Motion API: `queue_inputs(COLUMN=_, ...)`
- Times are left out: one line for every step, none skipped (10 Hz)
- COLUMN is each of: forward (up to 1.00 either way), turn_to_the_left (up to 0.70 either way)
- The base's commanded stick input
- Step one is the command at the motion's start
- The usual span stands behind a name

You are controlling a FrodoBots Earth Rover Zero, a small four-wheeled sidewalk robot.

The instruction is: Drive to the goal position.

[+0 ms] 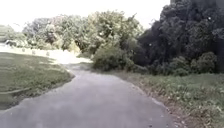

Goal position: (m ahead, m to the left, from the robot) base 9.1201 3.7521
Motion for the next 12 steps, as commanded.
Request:
queue_inputs(forward=1.0, turn_to_the_left=0.0)
queue_inputs(forward=1.0, turn_to_the_left=0.0)
queue_inputs(forward=0.88, turn_to_the_left=0.0)
queue_inputs(forward=0.46, turn_to_the_left=0.0)
queue_inputs(forward=0.05, turn_to_the_left=0.0)
queue_inputs(forward=0.0, turn_to_the_left=0.0)
queue_inputs(forward=0.0, turn_to_the_left=0.0)
queue_inputs(forward=0.16, turn_to_the_left=0.0)
queue_inputs(forward=0.56, turn_to_the_left=0.0)
queue_inputs(forward=0.96, turn_to_the_left=0.0)
queue_inputs(forward=1.0, turn_to_the_left=0.27)
queue_inputs(forward=1.0, turn_to_the_left=0.27)
